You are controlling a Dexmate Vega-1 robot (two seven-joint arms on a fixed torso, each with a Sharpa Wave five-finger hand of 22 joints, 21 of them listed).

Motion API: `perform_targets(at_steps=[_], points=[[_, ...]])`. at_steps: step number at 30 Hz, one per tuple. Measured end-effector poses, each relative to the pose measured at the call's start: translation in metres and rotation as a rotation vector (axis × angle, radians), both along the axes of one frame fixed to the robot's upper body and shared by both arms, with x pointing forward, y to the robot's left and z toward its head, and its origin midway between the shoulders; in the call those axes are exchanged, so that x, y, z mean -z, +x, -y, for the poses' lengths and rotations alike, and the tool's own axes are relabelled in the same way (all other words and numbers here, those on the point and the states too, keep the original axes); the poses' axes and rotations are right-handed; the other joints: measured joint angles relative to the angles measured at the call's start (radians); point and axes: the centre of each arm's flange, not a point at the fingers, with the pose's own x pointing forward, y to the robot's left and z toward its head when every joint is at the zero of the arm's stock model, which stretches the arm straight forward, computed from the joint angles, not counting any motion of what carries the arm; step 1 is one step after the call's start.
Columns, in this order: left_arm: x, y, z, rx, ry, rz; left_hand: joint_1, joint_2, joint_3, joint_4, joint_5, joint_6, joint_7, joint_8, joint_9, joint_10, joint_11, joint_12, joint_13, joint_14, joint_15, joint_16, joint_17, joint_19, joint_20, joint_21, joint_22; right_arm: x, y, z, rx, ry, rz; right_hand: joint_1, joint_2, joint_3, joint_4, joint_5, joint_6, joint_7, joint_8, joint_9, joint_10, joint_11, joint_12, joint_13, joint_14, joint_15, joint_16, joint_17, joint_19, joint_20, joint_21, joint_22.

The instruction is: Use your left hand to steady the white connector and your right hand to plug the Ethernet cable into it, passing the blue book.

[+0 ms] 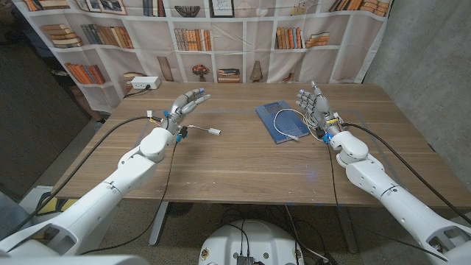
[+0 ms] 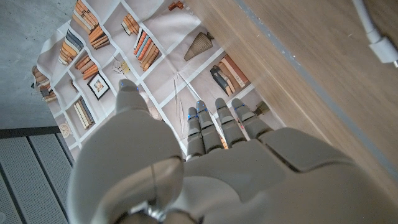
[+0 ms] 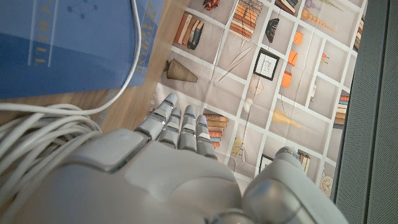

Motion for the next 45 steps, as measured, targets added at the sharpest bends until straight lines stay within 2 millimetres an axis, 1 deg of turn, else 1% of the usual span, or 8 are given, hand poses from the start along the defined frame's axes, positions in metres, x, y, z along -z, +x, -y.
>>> perform_targets(at_steps=[6, 17, 21, 26, 29, 31, 38, 45], points=[[-0.006, -0.013, 0.002, -0.024, 0.060, 0.043, 0.030, -0.017, 0.001, -0.008, 0.000, 0.016, -0.016, 0.000, 0.005, 0.014, -0.017, 0.000, 0.000, 0.003, -0.003, 0.000, 0.000, -0.009, -0.009, 0.000, 0.005, -0.003, -0.010, 0.001, 0.032, 0.006, 0.049, 0.000, 0.000, 0.000, 0.000, 0.000, 0.004, -0.001, 0.007, 0.000, 0.009, -0.002, 0.000, 0.000, 0.010, -0.002, 0.000, 0.000, 0.012, 0.001, 0.004, 0.000], [-0.006, -0.023, 0.002, -0.058, 0.105, 0.079, 0.071, 0.003, 0.014, -0.022, 0.007, 0.038, -0.027, 0.000, 0.005, 0.036, -0.028, -0.008, 0.000, 0.023, -0.002, 0.000, 0.003, -0.009, -0.009, 0.000, 0.005, -0.003, -0.021, 0.000, 0.046, -0.004, 0.081, 0.009, 0.009, 0.004, -0.004, 0.000, 0.014, -0.001, 0.007, 0.000, 0.017, -0.008, 0.008, 0.000, 0.016, -0.005, 0.000, 0.000, 0.016, -0.002, 0.004, 0.000], [-0.008, -0.027, 0.008, -0.108, 0.167, 0.106, 0.082, -0.009, 0.012, -0.020, 0.007, 0.065, -0.039, 0.000, 0.005, 0.056, -0.041, -0.008, 0.000, 0.026, -0.005, 0.000, 0.003, -0.009, -0.009, 0.000, 0.005, -0.003, -0.022, 0.000, 0.048, -0.010, 0.084, 0.013, 0.005, 0.004, -0.004, 0.000, 0.018, -0.005, 0.007, 0.000, 0.017, -0.008, 0.008, 0.000, 0.022, -0.004, 0.000, 0.000, 0.016, -0.002, 0.004, 0.000], [-0.009, -0.031, 0.013, -0.182, 0.233, 0.147, 0.011, -0.080, -0.039, 0.009, 0.014, 0.106, -0.055, 0.000, 0.002, 0.086, -0.063, -0.016, 0.000, 0.047, -0.003, 0.000, 0.003, -0.001, -0.009, 0.004, 0.005, -0.004, -0.023, 0.002, 0.052, -0.011, 0.088, 0.017, 0.009, 0.007, -0.007, 0.000, 0.021, -0.008, 0.007, 0.000, 0.022, -0.003, 0.008, 0.000, 0.023, -0.005, 0.000, 0.000, 0.025, 0.004, 0.004, 0.000], [-0.010, -0.035, 0.019, -0.215, 0.262, 0.173, -0.010, -0.101, -0.054, 0.019, 0.019, 0.124, -0.056, 0.004, 0.002, 0.107, -0.073, -0.016, 0.000, 0.059, -0.002, 0.005, 0.003, 0.000, -0.009, 0.005, 0.005, -0.005, -0.023, 0.003, 0.054, -0.011, 0.093, 0.017, 0.009, 0.007, -0.007, 0.000, 0.021, -0.008, 0.007, 0.000, 0.022, -0.003, 0.008, 0.000, 0.023, -0.005, 0.000, 0.000, 0.025, 0.004, 0.008, 0.000], [-0.011, -0.036, 0.021, -0.233, 0.273, 0.186, -0.010, -0.100, -0.056, 0.021, 0.028, 0.142, -0.059, 0.004, 0.002, 0.124, -0.075, -0.016, 0.003, 0.069, -0.004, 0.006, 0.003, 0.010, -0.009, 0.005, 0.005, -0.006, -0.023, 0.005, 0.057, -0.011, 0.094, 0.017, 0.009, 0.007, -0.007, 0.000, 0.021, -0.008, 0.007, 0.000, 0.022, -0.003, 0.008, 0.000, 0.024, -0.004, 0.000, 0.000, 0.025, 0.004, 0.008, 0.000], [-0.011, -0.037, 0.025, -0.275, 0.302, 0.210, 0.100, -0.015, -0.003, -0.009, 0.046, 0.199, -0.080, 0.010, 0.005, 0.176, -0.084, -0.016, 0.004, 0.096, -0.003, 0.006, 0.003, 0.019, -0.007, 0.005, 0.005, -0.008, -0.024, 0.011, 0.072, -0.015, 0.097, 0.017, 0.009, 0.007, -0.007, 0.000, 0.025, -0.012, 0.007, 0.000, 0.028, -0.008, 0.008, 0.000, 0.033, -0.005, 0.000, 0.000, 0.028, 0.007, 0.008, 0.000], [-0.017, -0.036, 0.029, -0.299, 0.329, 0.224, 0.139, -0.013, 0.008, -0.009, 0.038, 0.289, -0.114, 0.031, 0.002, 0.254, -0.092, -0.016, 0.004, 0.133, -0.011, 0.006, 0.000, 0.022, -0.004, 0.005, 0.005, -0.011, -0.022, 0.017, 0.090, -0.012, 0.095, 0.021, 0.013, 0.010, -0.010, 0.000, 0.038, -0.013, 0.010, 0.000, 0.034, -0.004, 0.008, 0.000, 0.037, -0.001, 0.004, 0.000, 0.028, 0.007, 0.008, 0.000]])
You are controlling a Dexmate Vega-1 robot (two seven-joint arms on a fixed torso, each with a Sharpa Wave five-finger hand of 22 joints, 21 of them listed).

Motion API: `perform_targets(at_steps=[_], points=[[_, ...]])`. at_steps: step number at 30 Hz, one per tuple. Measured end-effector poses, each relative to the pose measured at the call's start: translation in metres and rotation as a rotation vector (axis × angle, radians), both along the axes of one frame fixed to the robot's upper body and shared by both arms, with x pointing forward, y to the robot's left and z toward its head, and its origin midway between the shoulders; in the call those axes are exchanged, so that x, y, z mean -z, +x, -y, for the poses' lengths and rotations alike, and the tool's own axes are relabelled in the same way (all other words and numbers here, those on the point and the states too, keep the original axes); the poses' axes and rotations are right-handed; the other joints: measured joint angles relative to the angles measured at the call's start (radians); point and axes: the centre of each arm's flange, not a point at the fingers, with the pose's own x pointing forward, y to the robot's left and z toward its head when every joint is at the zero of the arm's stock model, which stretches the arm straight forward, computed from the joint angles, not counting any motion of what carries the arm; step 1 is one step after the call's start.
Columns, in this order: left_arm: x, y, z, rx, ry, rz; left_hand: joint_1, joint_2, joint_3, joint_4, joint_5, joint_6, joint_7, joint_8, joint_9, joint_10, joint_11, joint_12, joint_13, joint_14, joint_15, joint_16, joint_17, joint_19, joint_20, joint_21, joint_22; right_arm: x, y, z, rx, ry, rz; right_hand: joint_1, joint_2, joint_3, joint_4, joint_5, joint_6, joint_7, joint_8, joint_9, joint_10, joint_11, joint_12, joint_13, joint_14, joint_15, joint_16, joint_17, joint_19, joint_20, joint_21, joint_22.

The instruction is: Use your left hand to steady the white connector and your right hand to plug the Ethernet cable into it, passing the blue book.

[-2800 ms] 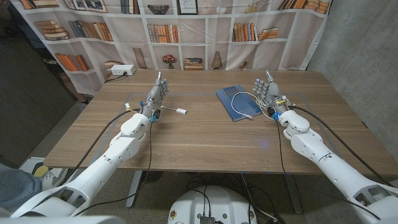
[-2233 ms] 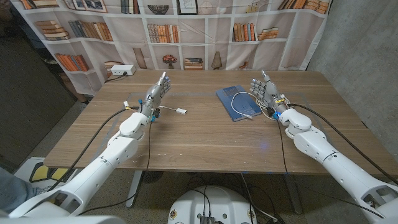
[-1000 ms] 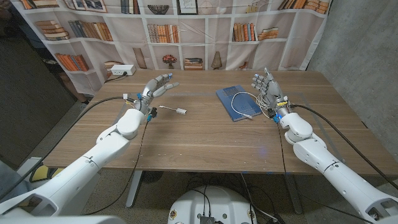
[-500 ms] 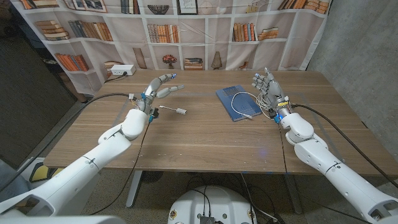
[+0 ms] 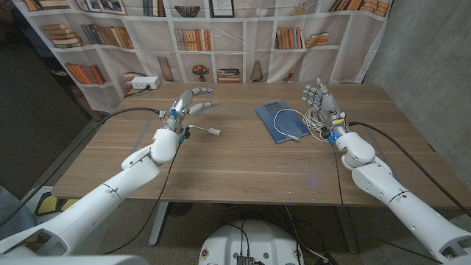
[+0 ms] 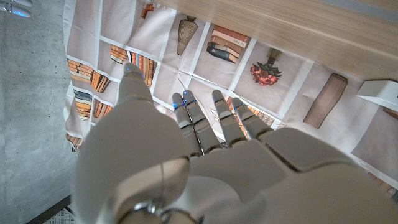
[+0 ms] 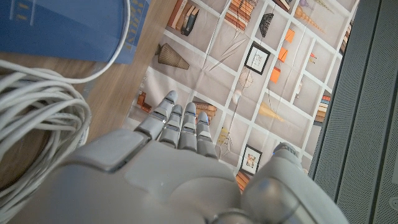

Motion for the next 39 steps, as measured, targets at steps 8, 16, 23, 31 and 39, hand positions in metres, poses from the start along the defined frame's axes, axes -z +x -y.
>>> perform_targets(at_steps=[8, 16, 23, 31, 39], points=[[-0.004, 0.003, 0.000, -0.064, 0.061, 0.009, 0.016, 0.005, 0.006, 0.005, -0.015, -0.046, -0.006, -0.043, 0.003, -0.042, -0.001, -0.032, 0.000, 0.005, 0.005, -0.009, 0.003, 0.182, 0.081, 0.066, 0.005, -0.004, 0.007, 0.008, 0.018, 0.014, -0.003, 0.000, 0.000, 0.000, 0.000, 0.000, 0.000, 0.000, 0.000, 0.000, 0.004, -0.004, 0.000, 0.000, 0.009, -0.002, 0.000, 0.000, 0.011, 0.004, 0.000, 0.000], [-0.003, 0.006, -0.003, -0.127, 0.116, 0.001, 0.021, 0.011, 0.006, 0.013, -0.023, -0.046, -0.008, -0.047, 0.003, -0.049, 0.001, -0.032, 0.005, 0.044, 0.003, -0.001, 0.008, 0.268, 0.066, 0.093, 0.010, -0.011, 0.010, 0.006, 0.015, 0.014, 0.004, 0.000, 0.000, 0.000, 0.000, 0.000, 0.000, 0.000, 0.000, 0.000, 0.004, -0.004, 0.000, 0.000, 0.009, -0.002, 0.000, 0.002, 0.010, 0.004, 0.000, 0.000], [-0.018, 0.000, 0.003, -0.174, 0.199, 0.025, 0.033, 0.022, 0.007, 0.013, -0.031, -0.021, -0.022, -0.047, 0.003, -0.026, 0.000, -0.028, 0.005, 0.115, -0.003, 0.014, 0.008, 0.251, 0.044, 0.091, 0.014, -0.010, 0.014, 0.002, 0.011, 0.001, -0.037, 0.000, 0.000, 0.000, 0.000, 0.000, 0.000, 0.000, 0.000, 0.000, 0.004, -0.004, 0.000, 0.000, 0.009, -0.002, 0.000, 0.005, 0.005, 0.009, 0.000, 0.000], [-0.022, -0.005, -0.002, -0.230, 0.291, 0.032, 0.047, 0.018, 0.013, 0.014, -0.031, -0.016, -0.016, -0.046, 0.003, -0.023, -0.002, -0.028, 0.005, 0.169, -0.009, 0.026, 0.008, 0.237, 0.045, 0.079, 0.014, -0.009, 0.009, -0.004, 0.019, 0.015, -0.035, 0.005, 0.005, 0.000, 0.000, -0.008, 0.005, -0.006, 0.000, 0.000, 0.004, -0.004, 0.000, 0.000, 0.009, -0.002, 0.000, 0.005, 0.005, 0.009, 0.000, 0.003], [-0.025, -0.010, -0.001, -0.292, 0.407, 0.048, 0.054, 0.025, 0.016, 0.017, -0.038, -0.005, -0.027, -0.046, 0.003, -0.008, 0.002, -0.028, 0.005, 0.161, -0.009, 0.011, 0.007, 0.188, 0.050, 0.058, 0.014, -0.002, 0.000, -0.011, 0.030, 0.027, -0.030, 0.005, 0.005, 0.000, 0.000, -0.008, 0.005, -0.006, 0.000, 0.000, 0.004, -0.004, 0.000, 0.000, 0.009, -0.002, 0.000, 0.005, 0.005, 0.009, 0.000, 0.005]])
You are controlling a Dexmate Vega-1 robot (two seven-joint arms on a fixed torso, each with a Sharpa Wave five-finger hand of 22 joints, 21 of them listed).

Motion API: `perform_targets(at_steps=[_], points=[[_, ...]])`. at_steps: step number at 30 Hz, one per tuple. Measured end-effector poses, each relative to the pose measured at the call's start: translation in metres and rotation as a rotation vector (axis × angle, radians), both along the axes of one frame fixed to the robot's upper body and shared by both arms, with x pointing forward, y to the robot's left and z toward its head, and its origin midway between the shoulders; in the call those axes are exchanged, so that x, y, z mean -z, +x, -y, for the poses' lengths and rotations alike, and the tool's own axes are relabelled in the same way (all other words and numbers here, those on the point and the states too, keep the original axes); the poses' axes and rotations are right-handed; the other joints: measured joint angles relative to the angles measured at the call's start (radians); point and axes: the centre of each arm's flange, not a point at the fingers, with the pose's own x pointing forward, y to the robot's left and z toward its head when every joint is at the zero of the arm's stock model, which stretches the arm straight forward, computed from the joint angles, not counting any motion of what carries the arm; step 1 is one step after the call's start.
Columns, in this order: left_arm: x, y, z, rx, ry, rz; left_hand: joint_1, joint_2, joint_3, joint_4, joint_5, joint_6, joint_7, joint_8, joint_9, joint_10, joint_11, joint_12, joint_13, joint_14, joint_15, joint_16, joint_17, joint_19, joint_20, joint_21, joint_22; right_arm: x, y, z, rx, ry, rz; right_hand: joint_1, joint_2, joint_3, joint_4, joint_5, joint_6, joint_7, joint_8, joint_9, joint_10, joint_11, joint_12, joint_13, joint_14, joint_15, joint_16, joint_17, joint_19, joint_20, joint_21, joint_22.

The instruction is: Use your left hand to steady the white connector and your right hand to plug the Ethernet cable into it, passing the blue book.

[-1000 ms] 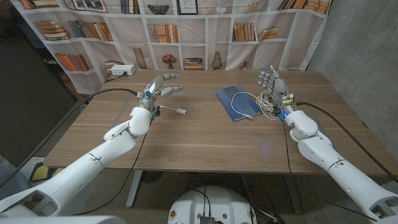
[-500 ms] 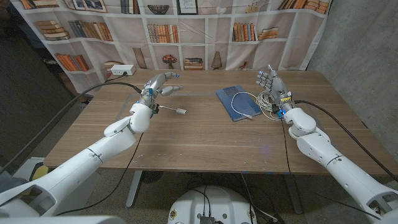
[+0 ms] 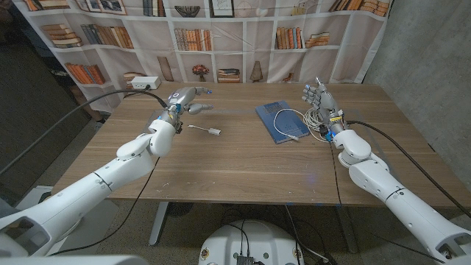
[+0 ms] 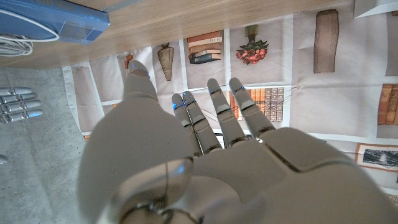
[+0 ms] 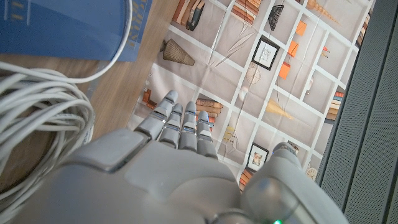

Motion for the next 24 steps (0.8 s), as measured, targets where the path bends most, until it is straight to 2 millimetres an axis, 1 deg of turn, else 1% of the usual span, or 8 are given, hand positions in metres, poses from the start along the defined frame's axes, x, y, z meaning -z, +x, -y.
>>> perform_targets(at_steps=[4, 8, 14, 17, 19, 22, 23, 24], points=[[-0.001, -0.001, 0.001, -0.034, 0.056, 0.003, 0.000, 0.000, 0.004, -0.004, 0.000, 0.007, -0.007, 0.000, 0.000, 0.010, 0.000, 0.000, 0.000, 0.000, 0.000, -0.006, -0.002, -0.022, -0.012, -0.011, -0.002, 0.004, -0.006, -0.003, 0.003, 0.005, 0.003, 0.001, 0.001, 0.000, 0.000, 0.000, 0.000, 0.000, 0.000, 0.000, 0.000, 0.000, 0.000, 0.000, 0.002, -0.002, 0.000, 0.000, 0.000, 0.000, 0.000, 0.000], [-0.004, -0.002, 0.003, -0.063, 0.122, 0.001, 0.000, 0.000, 0.004, -0.004, 0.000, 0.007, -0.007, 0.000, 0.000, 0.015, 0.002, 0.000, 0.000, -0.002, 0.002, -0.013, -0.003, -0.040, -0.031, -0.019, -0.003, 0.007, -0.011, -0.005, 0.012, 0.011, 0.006, 0.004, 0.004, 0.000, 0.000, 0.000, 0.007, 0.007, 0.000, 0.000, -0.001, 0.001, -0.005, 0.000, 0.004, -0.011, 0.000, 0.000, 0.007, -0.012, 0.000, -0.002], [-0.007, -0.003, 0.004, -0.095, 0.204, -0.011, 0.000, -0.001, -0.002, 0.002, 0.000, 0.011, 0.008, -0.008, 0.000, 0.017, 0.004, 0.000, 0.000, -0.029, 0.004, -0.025, -0.003, -0.063, -0.043, -0.034, -0.006, 0.011, -0.017, -0.008, 0.017, 0.018, 0.010, 0.008, 0.008, 0.004, -0.004, 0.000, 0.007, 0.007, 0.000, 0.000, -0.004, 0.004, -0.005, 0.000, 0.004, -0.011, -0.004, 0.000, 0.005, -0.017, 0.000, -0.003], [-0.013, -0.004, 0.003, -0.118, 0.263, -0.015, -0.006, -0.006, -0.002, 0.002, 0.000, 0.010, 0.011, -0.008, 0.000, 0.021, 0.007, -0.003, 0.000, -0.060, 0.006, -0.033, -0.003, -0.075, -0.043, -0.039, -0.008, 0.013, -0.022, -0.009, 0.025, 0.022, 0.015, 0.008, 0.008, 0.004, -0.004, 0.000, 0.007, 0.007, 0.000, 0.000, -0.004, 0.004, -0.005, 0.000, 0.004, -0.011, -0.004, -0.002, 0.005, -0.017, 0.000, -0.003], [-0.014, -0.004, 0.003, -0.128, 0.287, -0.024, -0.006, -0.006, -0.004, 0.004, 0.000, -0.008, 0.014, -0.018, 0.000, 0.017, 0.005, -0.008, 0.000, -0.094, 0.010, -0.040, -0.003, -0.087, -0.035, -0.044, -0.008, 0.013, -0.024, -0.010, 0.026, 0.023, 0.016, 0.008, 0.008, 0.004, -0.004, 0.000, 0.007, 0.007, 0.000, 0.000, -0.004, 0.004, -0.005, 0.000, 0.004, -0.011, -0.004, -0.003, 0.005, -0.017, 0.000, -0.003], [-0.017, -0.004, 0.003, -0.135, 0.324, -0.037, -0.011, -0.011, -0.007, 0.007, 0.000, -0.024, 0.013, -0.025, 0.000, 0.007, 0.009, -0.011, 0.000, -0.122, 0.011, -0.040, -0.003, -0.105, -0.038, -0.052, -0.008, 0.014, -0.026, -0.010, 0.029, 0.023, 0.016, 0.013, 0.013, 0.004, -0.004, 0.000, 0.007, 0.007, 0.000, 0.000, -0.004, 0.004, -0.005, 0.000, 0.004, -0.011, -0.004, -0.003, 0.005, -0.017, 0.000, -0.003], [-0.022, -0.006, 0.002, -0.139, 0.340, -0.033, -0.011, -0.011, -0.009, 0.009, 0.000, -0.024, 0.013, -0.026, 0.000, 0.007, 0.009, -0.012, 0.000, -0.125, 0.011, -0.040, -0.003, -0.108, -0.042, -0.052, -0.008, 0.015, -0.027, -0.010, 0.033, 0.023, 0.014, 0.013, 0.013, 0.005, -0.005, 0.000, 0.007, 0.007, 0.000, 0.000, -0.004, 0.004, -0.005, 0.000, 0.004, -0.011, -0.004, -0.003, 0.005, -0.017, 0.000, -0.003], [-0.019, -0.005, 0.004, -0.141, 0.363, -0.056, -0.011, -0.011, -0.009, 0.009, 0.000, -0.024, 0.013, -0.026, 0.000, 0.005, 0.006, -0.012, 0.000, -0.129, 0.011, -0.040, -0.003, -0.108, -0.042, -0.052, -0.008, 0.015, -0.028, -0.011, 0.033, 0.023, 0.015, 0.013, 0.013, 0.007, -0.007, 0.000, 0.007, 0.007, 0.000, 0.000, -0.004, 0.004, -0.005, 0.000, 0.004, -0.011, -0.004, -0.003, 0.005, -0.017, 0.000, -0.003]])
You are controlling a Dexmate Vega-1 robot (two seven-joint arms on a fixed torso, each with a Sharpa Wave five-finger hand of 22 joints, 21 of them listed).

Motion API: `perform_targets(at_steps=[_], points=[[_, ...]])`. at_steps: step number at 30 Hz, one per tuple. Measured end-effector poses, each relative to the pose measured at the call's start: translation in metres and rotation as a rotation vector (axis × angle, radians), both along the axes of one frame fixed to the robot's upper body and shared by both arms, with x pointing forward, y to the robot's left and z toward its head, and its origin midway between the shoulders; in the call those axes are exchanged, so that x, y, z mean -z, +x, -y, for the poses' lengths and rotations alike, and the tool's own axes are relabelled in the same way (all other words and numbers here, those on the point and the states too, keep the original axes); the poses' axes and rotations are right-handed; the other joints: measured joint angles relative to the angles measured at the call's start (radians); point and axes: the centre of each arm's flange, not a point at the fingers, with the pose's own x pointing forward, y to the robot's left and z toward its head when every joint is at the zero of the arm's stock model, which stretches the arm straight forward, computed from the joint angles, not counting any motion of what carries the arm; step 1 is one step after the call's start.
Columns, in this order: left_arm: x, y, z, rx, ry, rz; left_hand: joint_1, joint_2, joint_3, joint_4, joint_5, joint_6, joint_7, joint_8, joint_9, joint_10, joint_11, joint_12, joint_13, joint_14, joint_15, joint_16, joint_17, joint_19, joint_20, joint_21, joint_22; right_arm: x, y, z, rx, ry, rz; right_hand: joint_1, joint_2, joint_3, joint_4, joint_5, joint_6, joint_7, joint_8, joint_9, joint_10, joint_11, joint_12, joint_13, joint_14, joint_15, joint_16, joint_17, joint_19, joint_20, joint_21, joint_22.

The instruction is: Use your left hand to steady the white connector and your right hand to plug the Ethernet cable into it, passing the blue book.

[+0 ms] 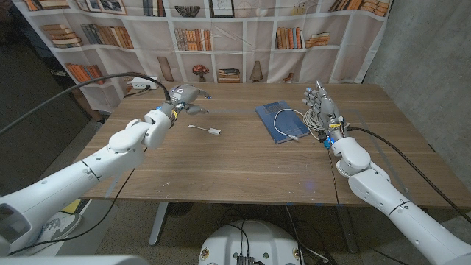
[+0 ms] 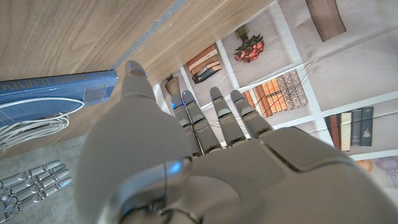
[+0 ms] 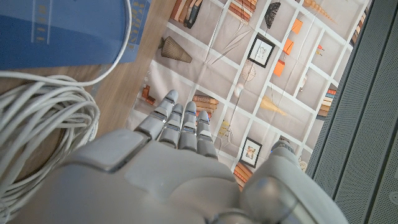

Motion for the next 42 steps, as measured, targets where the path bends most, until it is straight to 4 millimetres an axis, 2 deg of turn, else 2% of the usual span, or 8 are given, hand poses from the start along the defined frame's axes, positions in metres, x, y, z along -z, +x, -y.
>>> perform_targets(at_steps=[9, 20, 24, 28, 31, 32, 36, 42], points=[[-0.008, 0.000, 0.003, -0.026, 0.104, -0.086, 0.004, -0.014, 0.000, 0.000, 0.007, -0.003, 0.003, 0.000, 0.005, -0.002, -0.003, 0.000, 0.000, -0.035, 0.002, 0.000, 0.000, -0.028, -0.003, -0.007, 0.000, 0.002, -0.004, -0.002, 0.004, -0.005, -0.003, 0.000, 0.000, 0.001, -0.001, 0.000, 0.000, 0.000, -0.004, 0.000, 0.000, 0.000, 0.000, 0.000, 0.000, 0.000, 0.000, 0.000, 0.000, 0.000, 0.000, 0.000], [-0.019, 0.007, 0.010, -0.050, 0.197, -0.250, 0.012, 0.005, 0.000, 0.000, 0.007, -0.036, 0.043, -0.008, 0.005, -0.007, 0.000, 0.000, 0.000, -0.075, 0.004, 0.000, 0.000, -0.050, -0.014, -0.011, 0.000, 0.006, -0.006, -0.005, 0.003, -0.014, -0.022, 0.000, 0.000, 0.001, -0.001, 0.000, 0.000, 0.000, -0.004, 0.000, 0.000, 0.000, 0.000, 0.000, 0.000, 0.000, 0.000, 0.000, 0.000, 0.000, 0.000, 0.000], [-0.026, 0.010, 0.015, -0.056, 0.229, -0.289, 0.017, 0.010, 0.003, 0.003, 0.007, -0.061, 0.043, -0.015, 0.005, -0.026, -0.001, 0.000, 0.004, -0.089, 0.007, 0.000, 0.000, -0.067, -0.001, -0.011, 0.000, 0.007, -0.007, -0.006, 0.000, -0.017, -0.030, 0.000, 0.000, 0.001, -0.001, 0.000, 0.000, 0.000, -0.004, 0.000, 0.000, 0.000, 0.000, 0.000, 0.000, 0.000, 0.000, 0.000, 0.000, 0.000, 0.000, 0.000], [-0.016, 0.012, 0.017, -0.073, 0.285, -0.365, 0.038, 0.031, 0.015, -0.004, 0.007, -0.078, 0.046, -0.015, 0.005, -0.040, -0.001, 0.000, 0.005, -0.095, 0.002, 0.000, 0.000, -0.075, 0.007, -0.011, 0.000, 0.007, -0.009, -0.006, -0.003, -0.020, -0.029, 0.000, 0.000, 0.001, -0.001, 0.000, 0.000, 0.000, -0.004, 0.000, 0.000, 0.000, 0.000, 0.000, 0.000, 0.000, 0.000, 0.003, 0.000, 0.000, 0.000, 0.000], [-0.011, 0.012, 0.018, -0.079, 0.315, -0.393, 0.057, 0.049, 0.030, -0.016, 0.007, -0.091, 0.038, -0.020, 0.009, -0.049, -0.002, 0.000, 0.005, -0.095, 0.002, 0.004, 0.000, -0.075, 0.007, -0.011, 0.000, 0.007, -0.009, -0.006, -0.003, -0.021, -0.029, 0.000, 0.000, 0.001, -0.001, 0.000, 0.000, 0.000, -0.004, 0.000, 0.000, 0.000, 0.000, 0.000, 0.000, 0.000, 0.000, 0.003, 0.000, 0.000, 0.000, 0.000], [-0.030, 0.016, 0.025, -0.076, 0.317, -0.371, 0.063, 0.055, 0.034, -0.020, 0.007, -0.097, 0.033, -0.023, 0.010, -0.053, -0.003, 0.000, 0.005, -0.095, 0.002, 0.006, 0.000, -0.075, 0.007, -0.011, 0.000, 0.009, -0.008, -0.006, -0.002, -0.020, -0.042, 0.000, 0.000, 0.001, -0.001, 0.000, 0.000, 0.000, -0.004, 0.000, 0.000, 0.000, 0.000, 0.000, 0.000, 0.000, 0.000, 0.003, 0.000, 0.000, 0.000, 0.000], [-0.032, 0.019, 0.029, -0.076, 0.347, -0.383, 0.099, 0.062, 0.048, -0.034, 0.007, -0.107, 0.025, -0.023, 0.010, -0.058, -0.008, 0.000, 0.005, -0.095, 0.002, 0.006, -0.001, -0.074, 0.007, -0.011, 0.000, 0.011, -0.008, -0.006, -0.002, -0.021, -0.050, 0.000, 0.000, 0.001, -0.001, 0.000, 0.000, 0.000, -0.004, 0.000, 0.000, 0.000, -0.003, 0.000, 0.000, 0.000, 0.000, 0.003, 0.000, 0.000, 0.000, 0.000], [-0.032, 0.022, 0.033, -0.068, 0.384, -0.388, 0.144, 0.063, 0.067, -0.045, 0.007, -0.125, -0.008, -0.023, 0.010, -0.064, -0.013, 0.000, 0.005, -0.091, 0.006, 0.006, -0.005, -0.069, 0.002, -0.006, -0.003, 0.010, -0.009, -0.007, -0.002, -0.022, -0.053, 0.000, 0.000, 0.001, -0.001, 0.000, 0.000, 0.000, -0.004, 0.000, 0.000, 0.000, -0.003, 0.000, 0.000, 0.000, -0.004, 0.003, 0.000, 0.000, 0.000, 0.000]])
